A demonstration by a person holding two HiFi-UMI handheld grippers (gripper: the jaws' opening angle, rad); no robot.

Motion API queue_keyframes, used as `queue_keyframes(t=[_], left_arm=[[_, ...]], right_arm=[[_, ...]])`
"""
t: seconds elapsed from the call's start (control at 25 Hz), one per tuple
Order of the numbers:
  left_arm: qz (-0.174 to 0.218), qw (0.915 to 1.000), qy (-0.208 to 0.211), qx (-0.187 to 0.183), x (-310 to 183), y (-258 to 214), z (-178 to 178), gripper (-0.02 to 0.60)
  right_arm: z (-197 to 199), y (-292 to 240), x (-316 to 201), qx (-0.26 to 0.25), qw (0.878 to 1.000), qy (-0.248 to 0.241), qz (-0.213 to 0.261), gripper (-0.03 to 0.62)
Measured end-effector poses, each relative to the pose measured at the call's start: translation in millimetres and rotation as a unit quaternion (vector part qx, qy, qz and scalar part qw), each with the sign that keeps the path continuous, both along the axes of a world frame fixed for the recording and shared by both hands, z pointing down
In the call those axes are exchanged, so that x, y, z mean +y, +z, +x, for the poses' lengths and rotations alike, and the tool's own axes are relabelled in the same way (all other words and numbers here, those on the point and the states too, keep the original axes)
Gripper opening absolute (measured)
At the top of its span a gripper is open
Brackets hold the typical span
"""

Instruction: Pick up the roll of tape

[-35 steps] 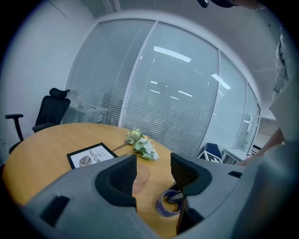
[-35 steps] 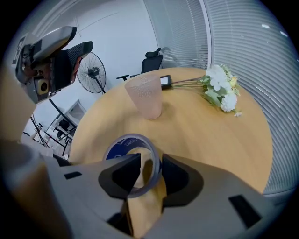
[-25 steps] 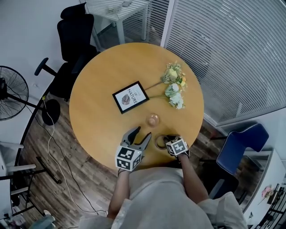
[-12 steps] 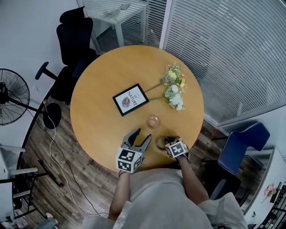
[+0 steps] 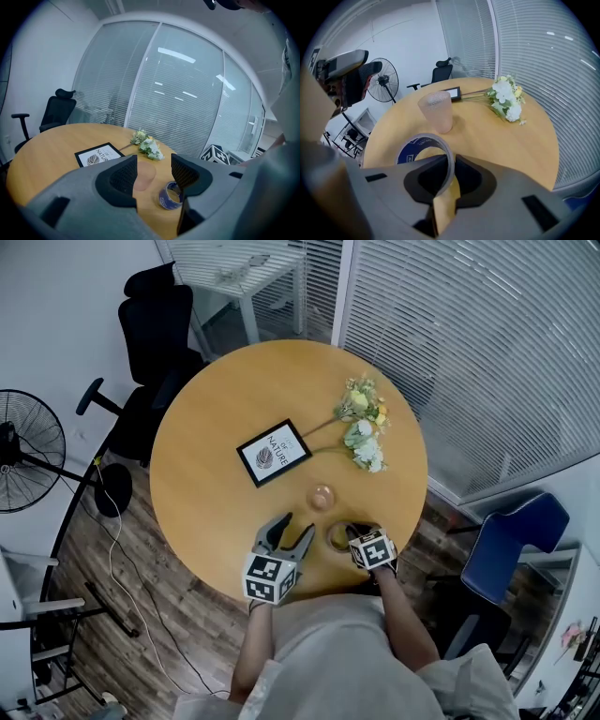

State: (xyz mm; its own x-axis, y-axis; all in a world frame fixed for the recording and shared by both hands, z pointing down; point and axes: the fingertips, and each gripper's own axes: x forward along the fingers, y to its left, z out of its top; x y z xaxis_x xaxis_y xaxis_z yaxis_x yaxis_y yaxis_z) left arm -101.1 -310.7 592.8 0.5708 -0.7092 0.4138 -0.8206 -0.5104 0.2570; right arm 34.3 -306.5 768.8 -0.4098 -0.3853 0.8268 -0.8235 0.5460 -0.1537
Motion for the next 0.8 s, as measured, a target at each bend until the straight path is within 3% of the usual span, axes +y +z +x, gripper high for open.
queue_keyframes(t=[0.48,0.8], left_arm=[[0.002,0.9999,-0.013,-0.011,5,-2,-7,0.227],[0.004,0.9996,-0.018,-0.021,10,-3,-10,0.224]], right_arm=[[6,-54,-22,-0.038,0.997,0.028,0.063,0.046],[14,-99,-35,-0.078,0.988,0.063,0.117,0.046]])
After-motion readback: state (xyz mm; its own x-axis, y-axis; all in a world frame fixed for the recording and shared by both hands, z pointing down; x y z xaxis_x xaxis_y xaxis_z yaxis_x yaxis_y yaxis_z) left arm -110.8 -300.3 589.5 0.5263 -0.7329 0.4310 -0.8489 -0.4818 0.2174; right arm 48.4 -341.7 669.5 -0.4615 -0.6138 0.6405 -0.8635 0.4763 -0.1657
